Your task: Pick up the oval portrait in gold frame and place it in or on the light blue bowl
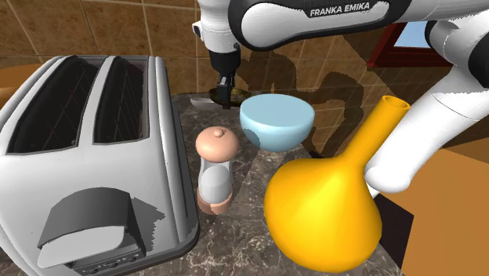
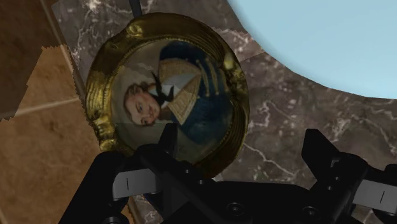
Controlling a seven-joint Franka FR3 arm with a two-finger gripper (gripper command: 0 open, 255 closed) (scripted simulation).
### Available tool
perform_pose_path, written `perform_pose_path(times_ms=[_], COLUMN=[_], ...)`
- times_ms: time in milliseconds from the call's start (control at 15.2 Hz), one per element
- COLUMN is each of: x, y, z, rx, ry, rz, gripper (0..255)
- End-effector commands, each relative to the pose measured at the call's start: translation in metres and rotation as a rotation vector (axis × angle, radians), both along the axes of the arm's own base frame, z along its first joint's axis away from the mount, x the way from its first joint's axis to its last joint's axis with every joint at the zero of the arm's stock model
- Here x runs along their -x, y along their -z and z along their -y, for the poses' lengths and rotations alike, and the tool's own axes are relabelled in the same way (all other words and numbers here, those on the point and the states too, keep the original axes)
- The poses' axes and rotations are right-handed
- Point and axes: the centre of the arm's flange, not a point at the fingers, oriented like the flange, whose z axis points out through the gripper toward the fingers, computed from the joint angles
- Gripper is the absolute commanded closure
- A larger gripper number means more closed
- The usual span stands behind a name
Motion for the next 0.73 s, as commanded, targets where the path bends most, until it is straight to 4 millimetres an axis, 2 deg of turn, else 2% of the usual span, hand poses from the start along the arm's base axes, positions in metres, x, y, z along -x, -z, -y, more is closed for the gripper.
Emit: perform_pose_path(times_ms=[0, 528, 594, 660], x=[-0.0016, -0.0016, -0.0016, -0.0016], y=[0.0133, 0.0132, 0.0132, 0.0132], z=[0.0038, 0.0038, 0.0038, 0.0038], rx=[0.0, 0.0, 0.0, 0.0], ry=[-0.001, -0.001, -0.001, -0.001], rz=[0.0, 0.0, 0.0, 0.0], gripper=[0, 0, 255, 255])
